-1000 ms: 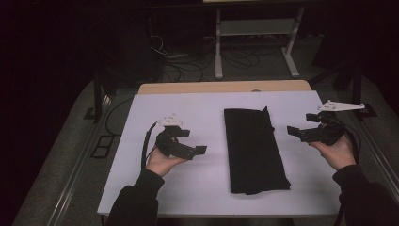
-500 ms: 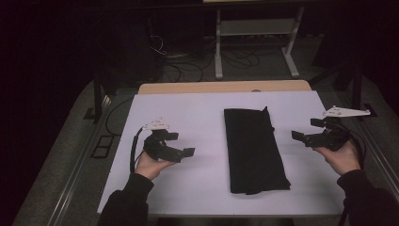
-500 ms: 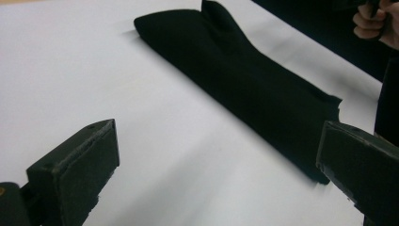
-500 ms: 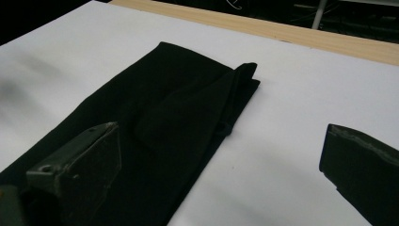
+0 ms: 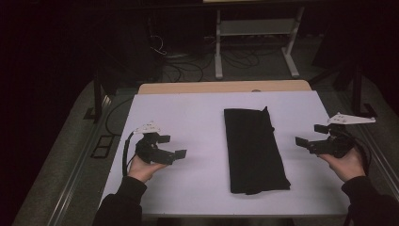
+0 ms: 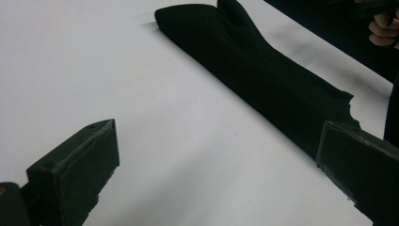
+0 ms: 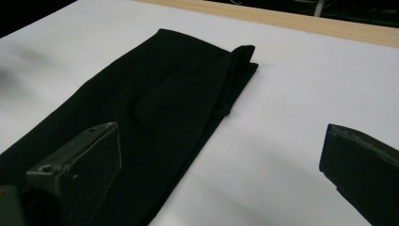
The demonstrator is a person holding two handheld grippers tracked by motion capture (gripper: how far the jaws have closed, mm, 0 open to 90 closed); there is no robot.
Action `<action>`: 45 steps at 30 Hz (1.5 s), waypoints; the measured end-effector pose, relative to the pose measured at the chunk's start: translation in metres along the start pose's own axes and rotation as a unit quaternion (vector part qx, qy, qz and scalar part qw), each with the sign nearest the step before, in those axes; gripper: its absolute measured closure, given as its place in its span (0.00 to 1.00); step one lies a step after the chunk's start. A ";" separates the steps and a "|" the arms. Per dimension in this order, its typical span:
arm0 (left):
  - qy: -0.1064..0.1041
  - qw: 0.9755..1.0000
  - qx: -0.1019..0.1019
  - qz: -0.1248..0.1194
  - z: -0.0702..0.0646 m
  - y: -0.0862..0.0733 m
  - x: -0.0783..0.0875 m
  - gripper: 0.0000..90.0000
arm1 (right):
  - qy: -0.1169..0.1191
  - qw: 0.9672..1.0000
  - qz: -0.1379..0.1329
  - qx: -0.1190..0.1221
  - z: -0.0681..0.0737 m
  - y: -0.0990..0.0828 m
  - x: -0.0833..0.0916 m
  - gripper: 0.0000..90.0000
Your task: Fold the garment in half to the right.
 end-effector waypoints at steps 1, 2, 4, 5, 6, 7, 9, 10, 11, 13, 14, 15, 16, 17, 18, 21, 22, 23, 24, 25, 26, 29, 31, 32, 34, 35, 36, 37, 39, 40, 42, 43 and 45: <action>0.002 1.000 0.001 0.000 0.002 -0.001 0.001 0.00 | 0.000 1.000 0.000 0.002 0.000 -0.001 0.000 0.00; 0.004 1.000 0.003 -0.001 0.003 -0.003 0.002 0.00 | 0.001 1.000 0.000 0.002 0.000 -0.003 0.001 0.00; 0.006 1.000 0.005 0.001 0.007 -0.007 0.004 0.00 | 0.001 1.000 0.000 0.001 0.001 -0.005 0.002 0.00; 0.007 1.000 0.008 0.001 0.008 -0.009 0.005 0.00 | 0.002 1.000 0.001 0.000 0.002 -0.006 0.002 0.00; 0.008 1.000 0.010 0.003 0.010 -0.011 0.005 0.00 | 0.002 1.000 0.002 0.001 0.002 -0.007 0.002 0.00; 0.010 1.000 0.012 0.003 0.012 -0.012 0.006 0.00 | 0.002 1.000 0.002 0.000 0.003 -0.008 0.002 0.00; 0.012 1.000 0.016 0.002 0.014 -0.016 0.007 0.00 | 0.004 1.000 0.002 -0.002 0.003 -0.010 0.003 0.00; 0.013 1.000 0.017 0.000 0.016 -0.017 0.008 0.00 | 0.005 1.000 0.002 0.000 0.004 -0.011 0.003 0.00; 0.013 1.000 0.018 -0.002 0.017 -0.018 0.008 0.00 | 0.006 1.000 0.003 -0.001 0.004 -0.012 0.003 0.00; 0.016 1.000 0.020 -0.002 0.019 -0.019 0.010 0.00 | 0.007 1.000 0.005 0.000 0.005 -0.015 0.003 0.00; 0.017 1.000 0.021 -0.004 0.020 -0.020 0.011 0.00 | 0.007 1.000 0.005 0.001 0.005 -0.016 0.002 0.00; 0.018 1.000 0.022 -0.005 0.021 -0.021 0.011 0.00 | 0.007 1.000 0.006 0.001 0.006 -0.017 0.003 0.00; 0.019 1.000 0.023 -0.006 0.022 -0.022 0.012 0.00 | 0.007 1.000 0.006 0.001 0.006 -0.018 0.003 0.00; 0.019 1.000 0.023 -0.008 0.023 -0.022 0.013 0.00 | 0.007 1.000 0.007 0.002 0.007 -0.019 0.003 0.00; 0.019 1.000 0.022 -0.009 0.024 -0.024 0.014 0.00 | 0.008 1.000 0.007 0.001 0.008 -0.020 0.003 0.00; 0.022 0.999 0.026 -0.009 0.028 -0.028 0.016 0.00 | 0.010 1.000 0.005 0.001 0.010 -0.023 0.004 0.00; 0.024 0.999 0.026 -0.008 0.029 -0.029 0.017 0.00 | 0.010 1.000 0.005 0.004 0.010 -0.024 0.004 0.00; 0.025 0.999 0.027 -0.011 0.030 -0.030 0.018 0.00 | 0.010 1.000 0.005 0.004 0.011 -0.025 0.005 0.00; 0.026 0.999 0.027 -0.013 0.032 -0.031 0.019 0.00 | 0.011 1.000 0.004 0.003 0.012 -0.026 0.005 0.00; 0.027 0.999 0.028 -0.015 0.033 -0.032 0.020 0.00 | 0.011 1.000 0.002 0.006 0.012 -0.027 0.005 0.00; 0.028 0.999 0.028 -0.016 0.034 -0.033 0.021 0.00 | 0.011 1.000 0.002 0.006 0.013 -0.029 0.005 0.00; 0.035 0.999 0.030 -0.022 0.039 -0.037 0.024 0.00 | 0.011 1.000 0.004 0.007 0.015 -0.034 0.004 0.00; 0.040 0.998 0.037 -0.028 0.044 -0.041 0.027 0.00 | 0.012 1.000 0.004 0.008 0.017 -0.036 0.005 0.00; 0.044 0.998 0.040 -0.030 0.047 -0.043 0.029 0.00 | 0.012 1.000 0.004 0.008 0.017 -0.037 0.005 0.00; 0.048 0.997 0.046 -0.037 0.051 -0.047 0.033 0.00 | 0.014 1.000 0.006 0.009 0.019 -0.040 0.005 0.00; 0.051 0.997 0.047 -0.039 0.052 -0.048 0.034 0.00 | 0.014 1.000 0.006 0.012 0.019 -0.041 0.005 0.00; 0.053 0.997 0.047 -0.040 0.054 -0.050 0.035 0.00 | 0.013 1.000 0.008 0.012 0.020 -0.043 0.005 0.00; 0.057 0.996 0.047 -0.041 0.056 -0.052 0.037 0.00 | 0.012 1.000 0.009 0.012 0.021 -0.044 0.005 0.00; 0.066 0.996 0.048 -0.043 0.059 -0.055 0.041 0.00 | 0.013 1.000 0.011 0.014 0.022 -0.046 0.006 0.00; 0.069 0.995 0.051 -0.044 0.061 -0.056 0.042 0.00 | 0.014 1.000 0.010 0.014 0.022 -0.047 0.006 0.00; 0.076 0.994 0.054 -0.049 0.064 -0.059 0.046 0.00 | 0.014 1.000 0.010 0.015 0.023 -0.049 0.008 0.00; 0.079 0.994 0.057 -0.050 0.066 -0.060 0.047 0.00 | 0.014 1.000 0.009 0.015 0.024 -0.050 0.008 0.00; 0.084 0.993 0.059 -0.049 0.068 -0.063 0.049 0.00 | 0.014 1.000 0.011 0.016 0.025 -0.054 0.009 0.00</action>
Point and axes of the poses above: each handheld gripper's, and its own axes: x roughly backward along the jaws, y roughly out of its top, z roughly to its left, the point moved 3 cm from there along -x, roughly forward along the jaws, and after that the axes turned 13 degrees about y, right-handed, at the moved point
